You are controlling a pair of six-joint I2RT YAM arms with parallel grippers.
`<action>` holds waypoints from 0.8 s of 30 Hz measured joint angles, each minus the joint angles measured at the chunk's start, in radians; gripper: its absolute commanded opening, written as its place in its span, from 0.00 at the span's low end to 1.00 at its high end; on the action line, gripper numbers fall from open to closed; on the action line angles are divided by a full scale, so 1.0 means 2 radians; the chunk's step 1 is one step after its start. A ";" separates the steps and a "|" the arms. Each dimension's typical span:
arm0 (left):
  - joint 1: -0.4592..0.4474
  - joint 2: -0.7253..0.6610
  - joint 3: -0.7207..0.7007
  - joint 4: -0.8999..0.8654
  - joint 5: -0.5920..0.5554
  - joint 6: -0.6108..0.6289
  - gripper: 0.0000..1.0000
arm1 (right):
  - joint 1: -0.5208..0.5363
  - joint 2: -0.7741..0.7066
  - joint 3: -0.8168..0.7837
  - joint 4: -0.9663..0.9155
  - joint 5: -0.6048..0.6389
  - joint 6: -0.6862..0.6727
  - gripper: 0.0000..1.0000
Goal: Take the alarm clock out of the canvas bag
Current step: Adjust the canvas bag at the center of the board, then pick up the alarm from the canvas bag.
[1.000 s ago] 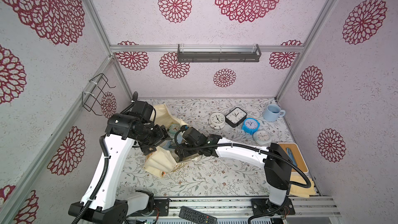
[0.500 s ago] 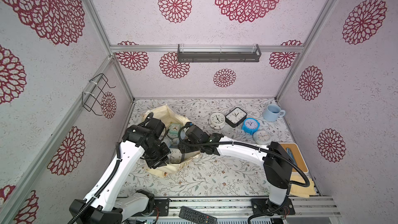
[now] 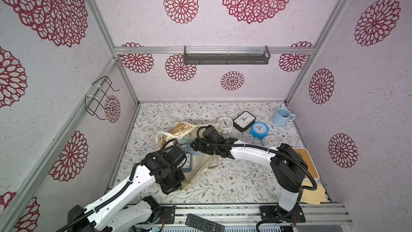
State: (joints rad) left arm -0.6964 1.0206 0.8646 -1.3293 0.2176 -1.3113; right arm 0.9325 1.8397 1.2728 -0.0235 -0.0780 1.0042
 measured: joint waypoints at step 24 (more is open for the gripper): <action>-0.003 0.060 0.018 0.013 -0.030 0.025 0.00 | 0.017 0.034 0.130 -0.189 0.109 -0.131 0.79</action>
State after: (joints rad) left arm -0.7025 1.1404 0.9001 -1.3041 0.1581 -1.2606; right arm 0.9672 1.9068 1.5326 -0.4011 0.1402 0.7429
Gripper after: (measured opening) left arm 0.051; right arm 0.786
